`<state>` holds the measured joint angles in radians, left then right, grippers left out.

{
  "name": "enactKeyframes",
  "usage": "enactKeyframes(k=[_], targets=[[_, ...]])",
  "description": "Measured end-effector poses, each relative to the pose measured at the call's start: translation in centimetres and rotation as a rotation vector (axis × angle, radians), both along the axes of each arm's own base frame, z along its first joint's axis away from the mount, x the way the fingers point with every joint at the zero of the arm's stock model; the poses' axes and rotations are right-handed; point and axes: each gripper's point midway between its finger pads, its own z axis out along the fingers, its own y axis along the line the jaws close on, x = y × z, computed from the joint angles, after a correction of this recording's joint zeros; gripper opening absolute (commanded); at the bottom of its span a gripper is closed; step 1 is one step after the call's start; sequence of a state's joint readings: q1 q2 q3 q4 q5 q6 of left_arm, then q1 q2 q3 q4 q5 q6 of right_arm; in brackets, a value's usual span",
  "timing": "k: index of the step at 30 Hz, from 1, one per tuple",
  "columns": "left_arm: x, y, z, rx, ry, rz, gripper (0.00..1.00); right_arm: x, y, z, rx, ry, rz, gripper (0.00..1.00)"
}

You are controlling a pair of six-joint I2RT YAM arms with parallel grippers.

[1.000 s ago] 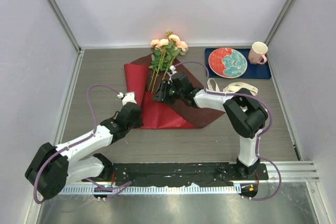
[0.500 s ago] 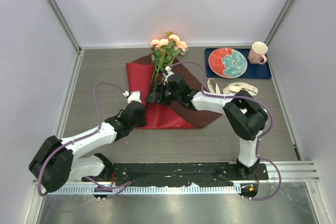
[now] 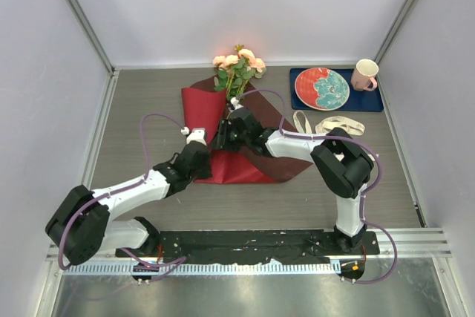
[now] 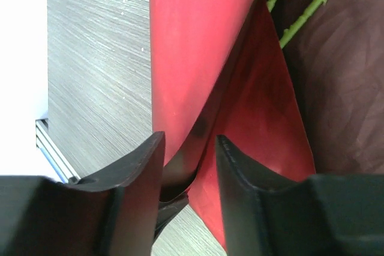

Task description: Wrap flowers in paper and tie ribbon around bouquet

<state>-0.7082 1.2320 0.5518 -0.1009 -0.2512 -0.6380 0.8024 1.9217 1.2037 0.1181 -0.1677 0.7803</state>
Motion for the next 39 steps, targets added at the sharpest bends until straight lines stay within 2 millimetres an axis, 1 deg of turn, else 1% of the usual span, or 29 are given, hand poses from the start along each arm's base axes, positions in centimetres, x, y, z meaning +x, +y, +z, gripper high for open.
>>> enactKeyframes(k=[2, 3, 4, 5, 6, 7, 9, 10, 13, 14, 17, 20, 21, 22, 24, 26, 28, 31, 34, 35, 38, 39], targets=[[-0.1, -0.1, -0.2, 0.002, 0.006, -0.008, 0.00, 0.1, -0.3, -0.3, -0.015, 0.003, -0.011, 0.32], [-0.1, -0.1, -0.3, 0.006, 0.008, -0.014, 0.00, 0.1, -0.4, -0.4, -0.020, 0.004, -0.014, 0.23], [-0.2, -0.2, -0.3, 0.009, 0.010, -0.019, 0.00, 0.1, -0.5, -0.5, -0.026, 0.005, -0.016, 0.18], [-0.2, -0.2, -0.4, 0.011, 0.012, -0.023, 0.01, 0.1, -0.5, -0.6, -0.031, 0.004, -0.017, 0.10], [-0.2, -0.2, -0.4, 0.012, 0.013, -0.027, 0.02, 0.1, -0.6, -0.7, -0.036, 0.006, -0.020, 0.04], [-0.2, -0.2, -0.4, 0.011, 0.013, -0.030, 0.08, 0.1, -0.7, -0.7, -0.039, 0.007, -0.019, 0.00], [-0.3, -0.3, -0.4, 0.010, 0.017, -0.039, 0.20, 0.0, -0.7, -0.9, -0.043, 0.010, -0.019, 0.00], [-0.4, -0.4, -0.4, 0.009, 0.020, -0.045, 0.33, -0.1, -0.8, -0.9, -0.044, 0.012, -0.019, 0.00], [-0.7, -0.8, 0.2, -0.008, 0.018, -0.071, 0.47, -0.3, -1.0, -1.3, -0.050, 0.019, -0.019, 0.00], [-0.8, -0.8, 0.5, -0.017, 0.014, -0.077, 0.48, -0.4, -1.1, -1.4, -0.052, 0.022, -0.019, 0.00], [-0.9, -1.3, 2.9, -0.085, -0.031, -0.093, 0.48, -1.1, -1.8, -1.8, -0.062, 0.035, -0.020, 0.00], [-0.9, -1.5, 5.1, -0.160, -0.071, -0.098, 0.45, -1.6, -2.3, -1.9, -0.065, 0.039, -0.018, 0.00], [-0.8, -1.4, 5.6, -0.178, -0.078, -0.095, 0.43, -1.8, -2.4, -1.8, -0.065, 0.039, -0.018, 0.00], [-0.7, -1.3, 6.0, -0.196, -0.080, -0.091, 0.36, -1.9, -2.5, -1.7, -0.064, 0.038, -0.018, 0.00], [-0.4, -1.0, 6.1, -0.221, -0.072, -0.074, 0.31, -2.0, -2.7, -1.4, -0.061, 0.034, -0.018, 0.00], [-0.1, -0.5, 5.7, -0.241, -0.049, -0.057, 0.27, -2.3, -3.0, -1.2, -0.060, 0.033, -0.018, 0.00], [0.1, -0.2, 4.9, -0.253, -0.016, -0.040, 0.23, -2.4, -3.1, -1.1, -0.058, 0.032, -0.018, 0.00], [0.3, 0.1, 3.0, -0.275, 0.050, -0.017, 0.18, -2.7, -3.5, -1.3, -0.061, 0.033, -0.019, 0.00], [0.1, 0.2, 1.1, -0.299, 0.114, 0.000, 0.17, -3.1, -3.9, -1.9, -0.076, 0.040, -0.018, 0.00], [0.0, 0.0, 0.2, -0.321, 0.150, 0.003, 0.18, -3.2, -4.2, -2.2, -0.088, 0.038, -0.019, 0.00], [-0.2, -0.4, 0.1, -0.343, 0.152, -0.007, 0.24, -3.0, -4.7, -2.4, -0.096, 0.033, -0.024, 0.00], [-0.2, -0.5, 0.1, -0.354, 0.152, -0.010, 0.28, -3.0, -4.9, -2.5, -0.099, 0.032, -0.026, 0.00]])
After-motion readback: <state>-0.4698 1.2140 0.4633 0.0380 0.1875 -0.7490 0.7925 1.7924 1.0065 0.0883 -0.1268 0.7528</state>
